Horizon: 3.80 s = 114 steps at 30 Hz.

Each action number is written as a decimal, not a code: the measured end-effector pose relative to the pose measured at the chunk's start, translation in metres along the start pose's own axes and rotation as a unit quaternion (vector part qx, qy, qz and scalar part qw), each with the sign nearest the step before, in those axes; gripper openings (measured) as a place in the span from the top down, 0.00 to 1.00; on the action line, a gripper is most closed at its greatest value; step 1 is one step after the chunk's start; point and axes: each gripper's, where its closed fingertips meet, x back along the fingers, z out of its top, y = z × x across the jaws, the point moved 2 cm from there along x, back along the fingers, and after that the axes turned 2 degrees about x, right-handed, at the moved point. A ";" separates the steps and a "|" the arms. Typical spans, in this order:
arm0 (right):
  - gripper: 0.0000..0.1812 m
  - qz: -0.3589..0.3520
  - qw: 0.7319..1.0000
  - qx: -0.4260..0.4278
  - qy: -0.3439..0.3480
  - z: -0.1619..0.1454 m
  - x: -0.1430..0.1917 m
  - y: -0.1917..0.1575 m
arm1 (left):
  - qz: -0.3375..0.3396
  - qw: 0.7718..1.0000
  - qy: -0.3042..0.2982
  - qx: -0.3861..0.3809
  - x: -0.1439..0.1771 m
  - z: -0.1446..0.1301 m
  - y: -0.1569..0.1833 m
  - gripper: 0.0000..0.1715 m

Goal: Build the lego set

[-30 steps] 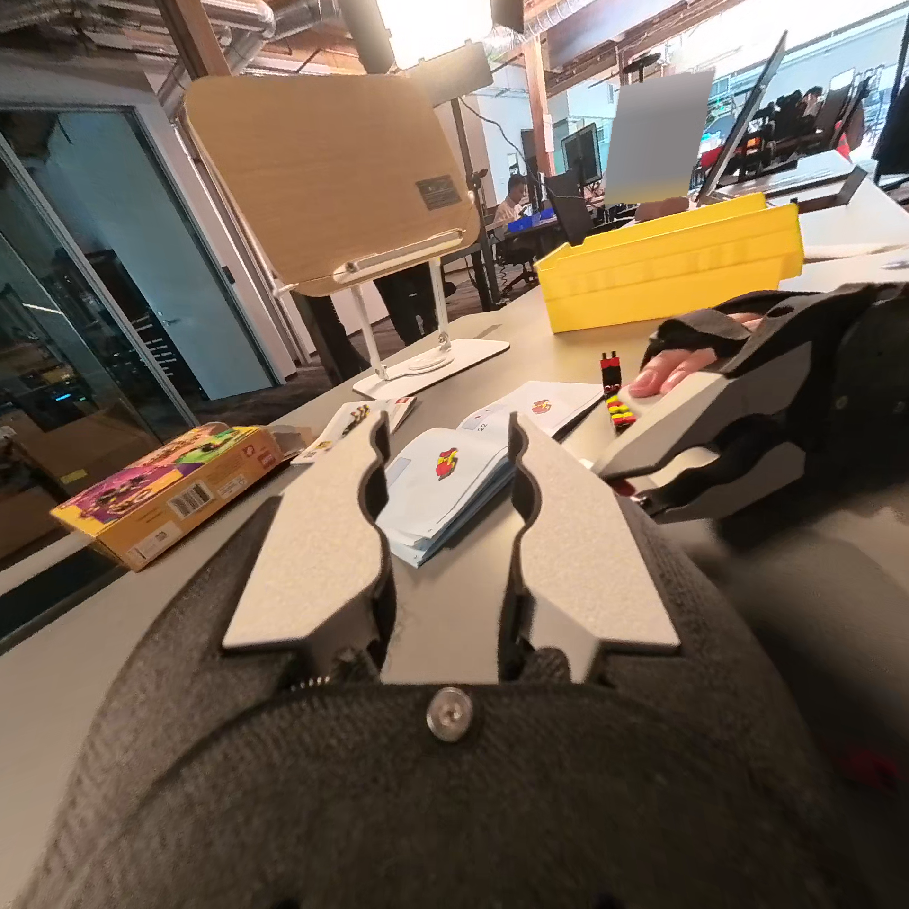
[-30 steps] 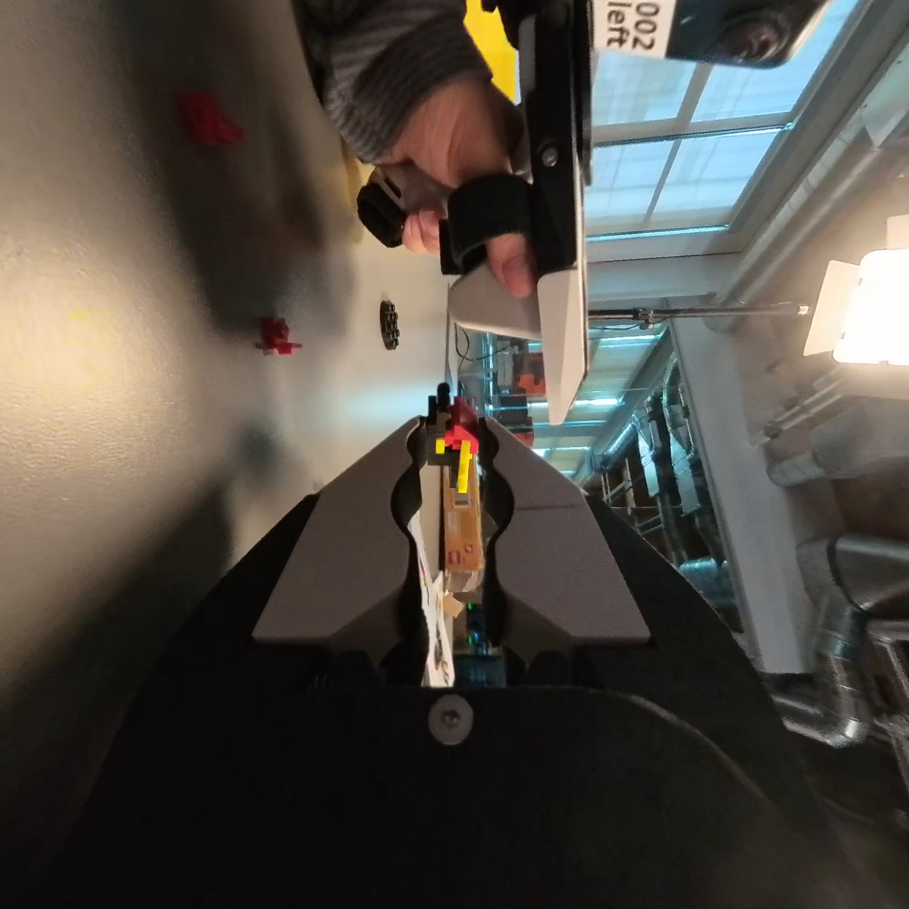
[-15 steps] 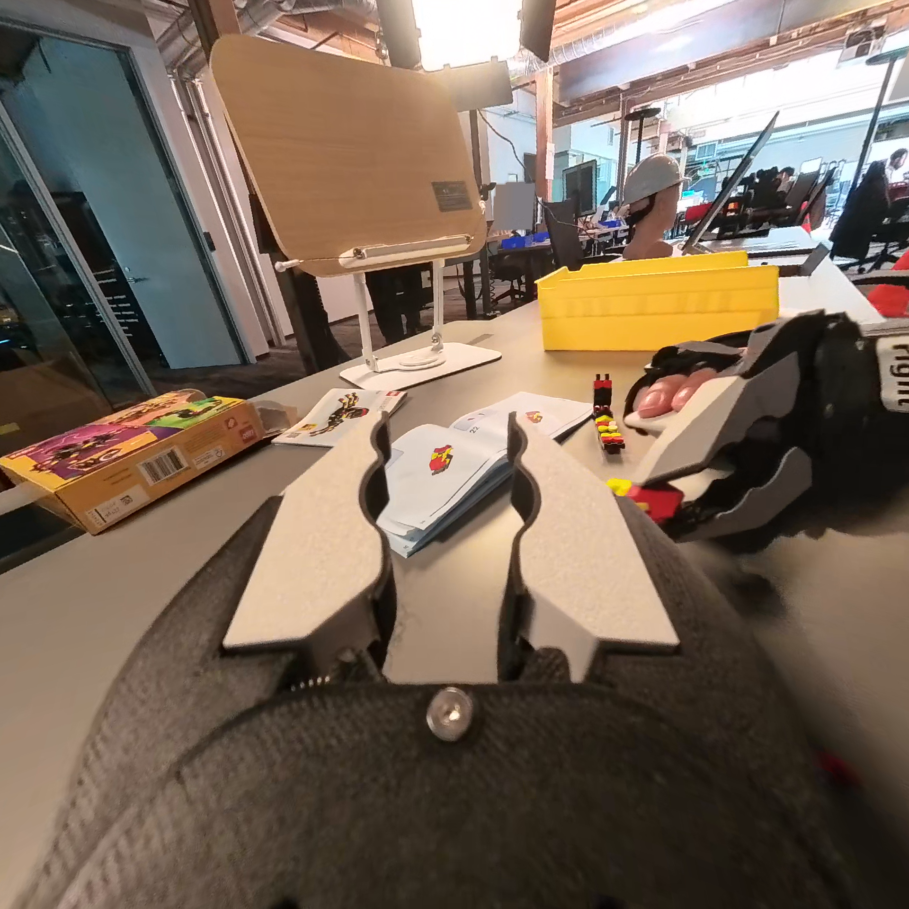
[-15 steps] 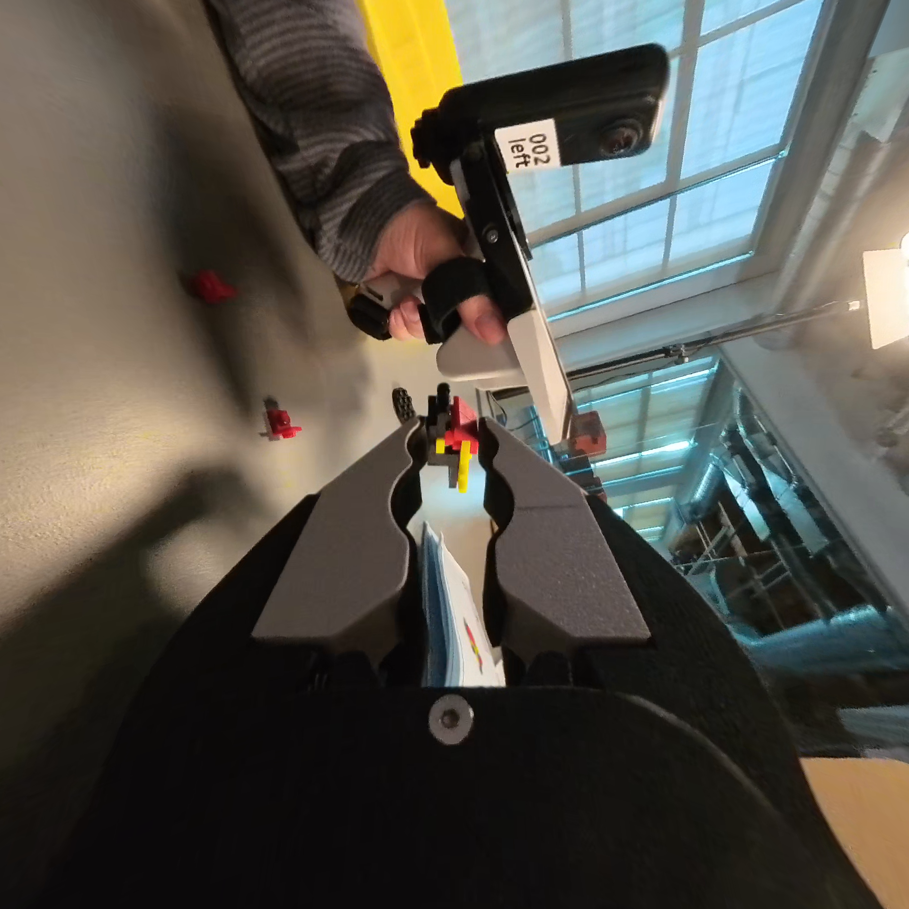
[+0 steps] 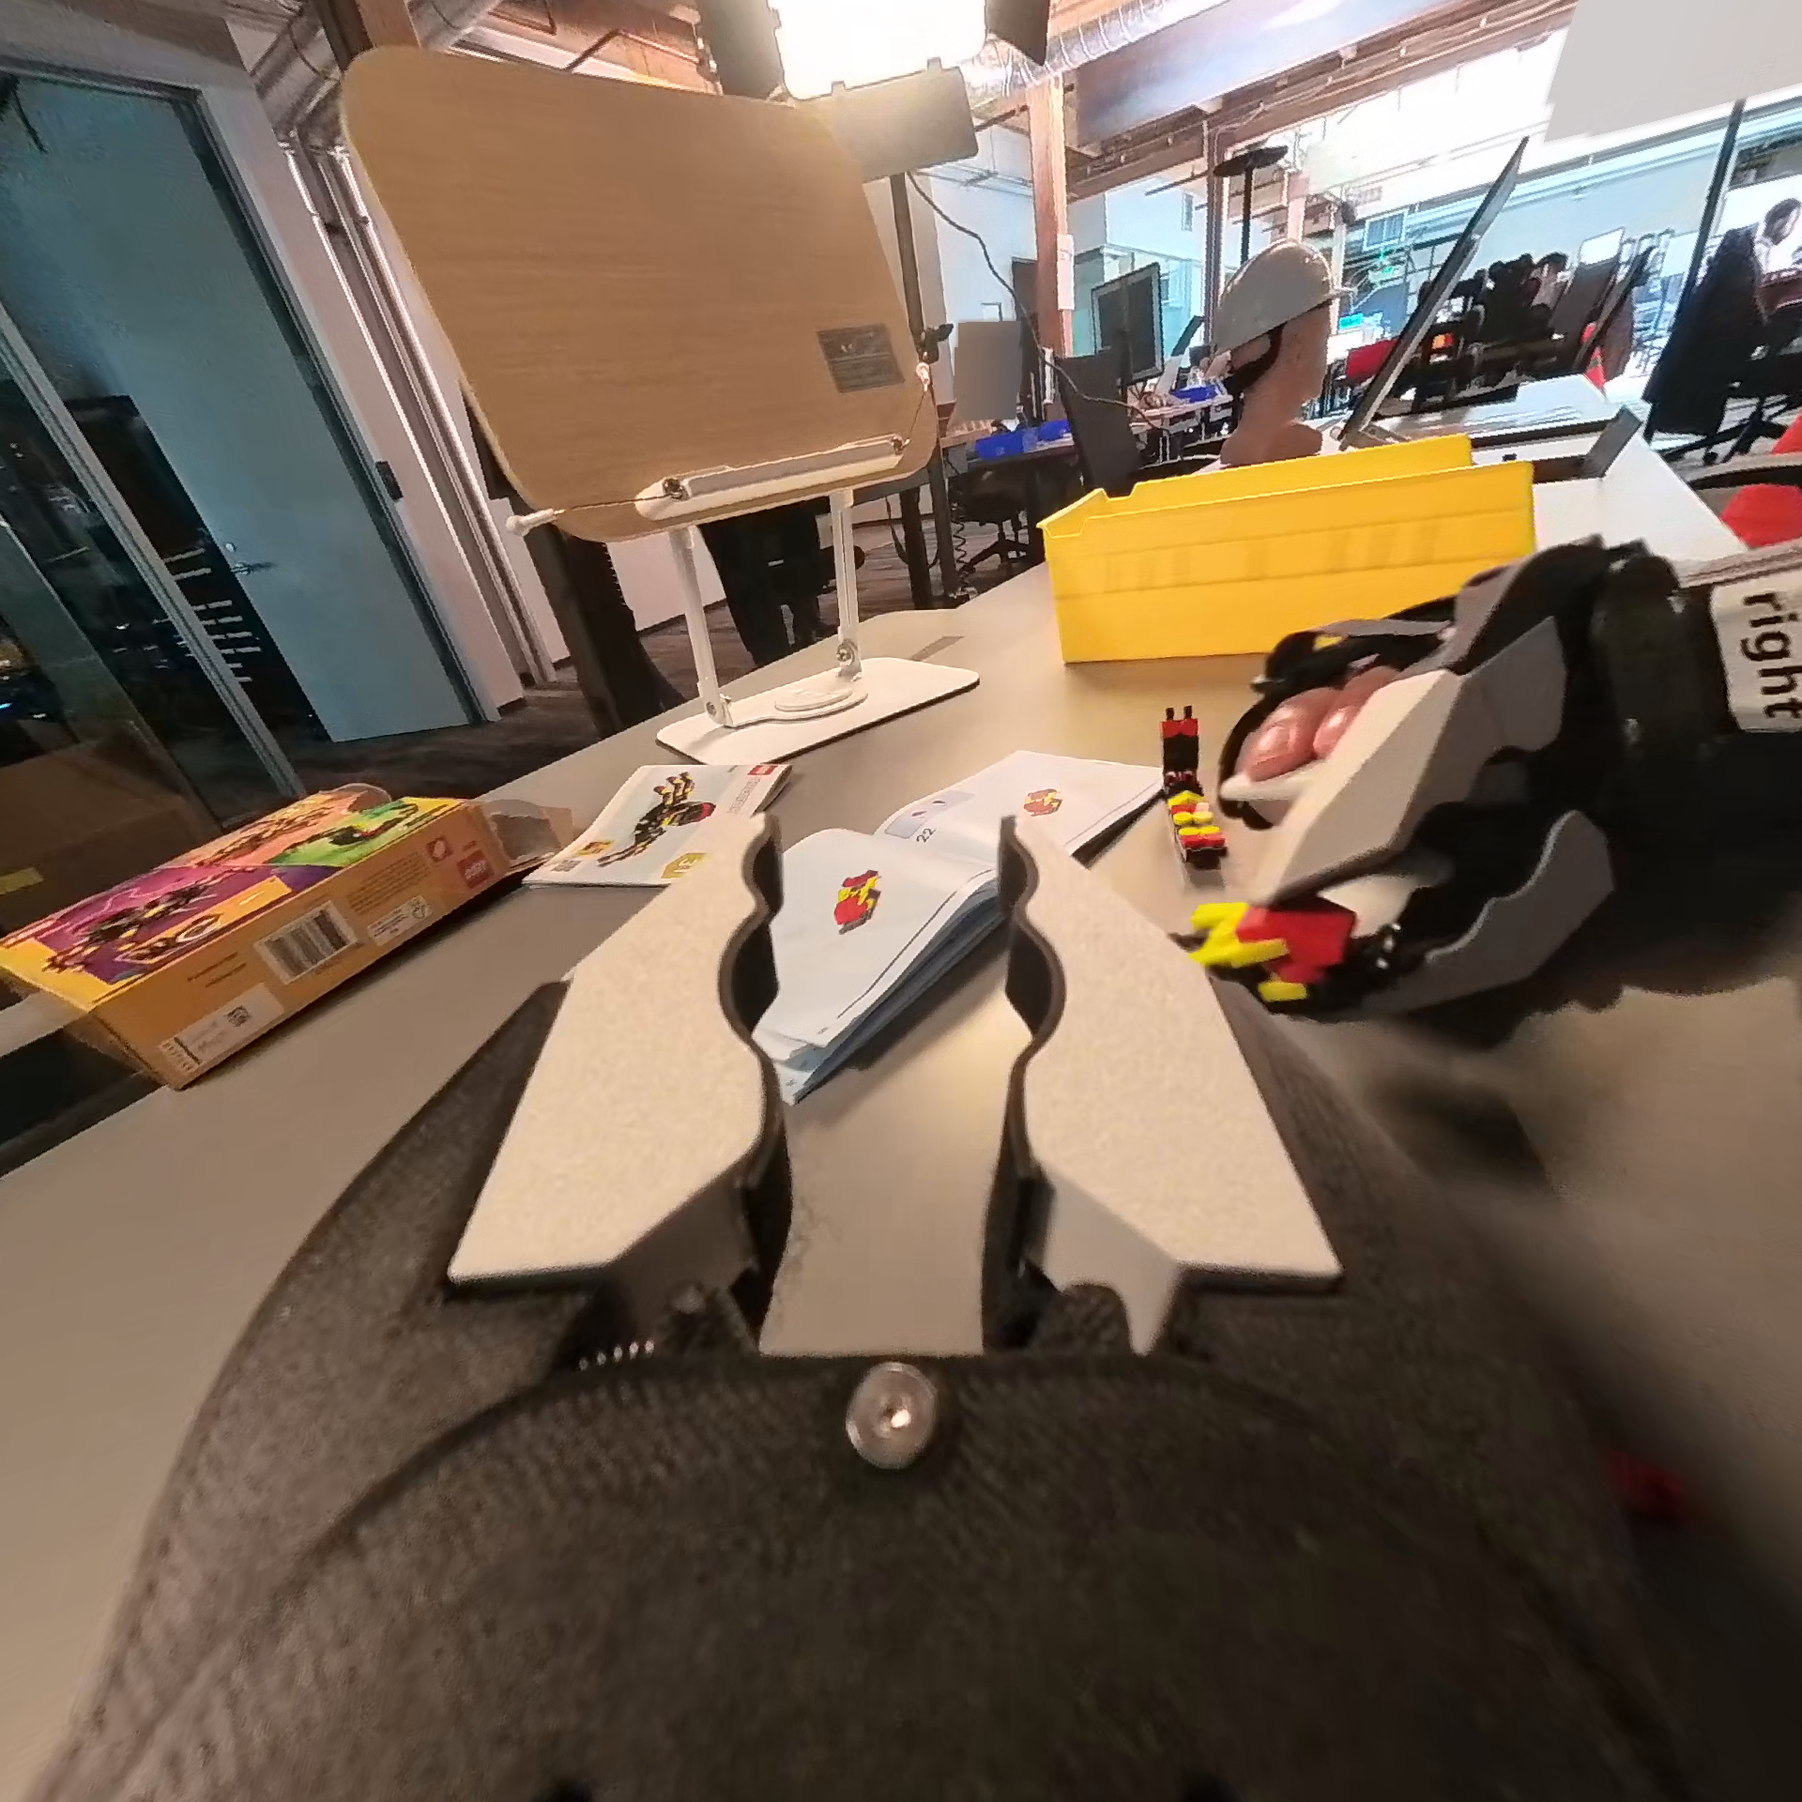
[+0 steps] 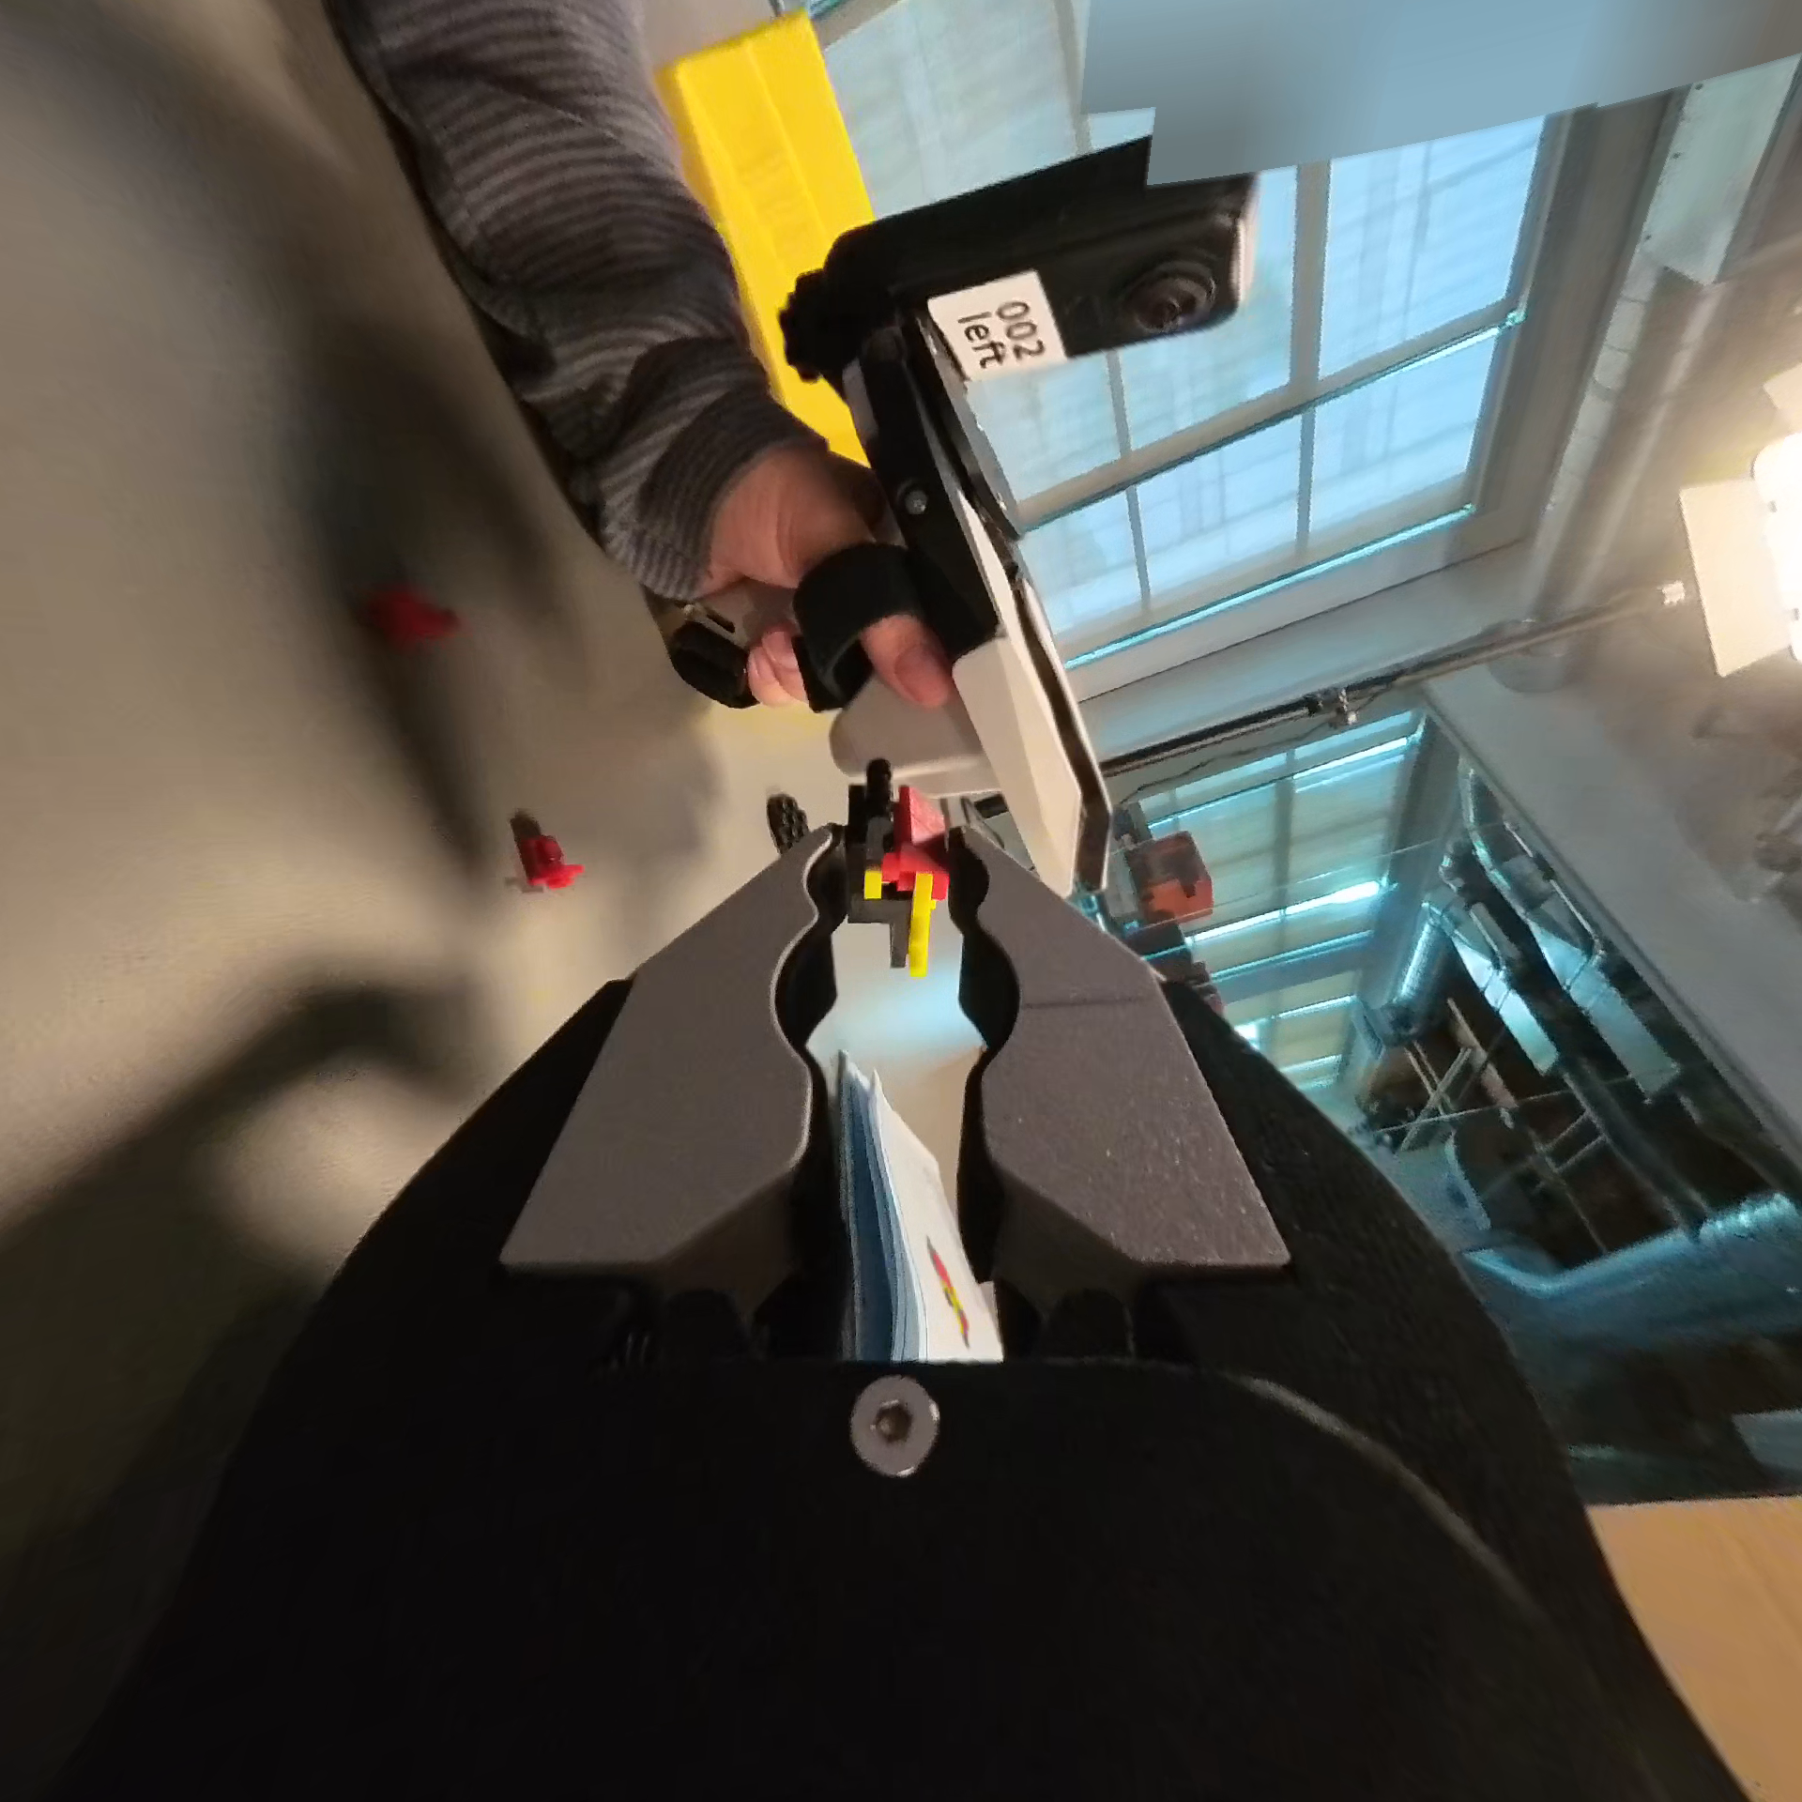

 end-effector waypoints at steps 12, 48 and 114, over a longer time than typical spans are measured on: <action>0.90 -0.066 0.986 0.046 -0.148 -0.046 0.001 0.023 | -0.003 1.000 0.008 0.014 0.006 0.007 0.010 0.72; 0.87 -0.078 0.947 0.219 -0.224 -0.038 -0.003 0.015 | -0.030 0.987 -0.149 0.051 -0.024 -0.028 0.048 0.90; 0.97 0.190 0.833 -0.480 -0.202 -0.043 0.021 -0.033 | -0.055 0.950 -0.302 0.061 0.028 -0.067 0.046 0.90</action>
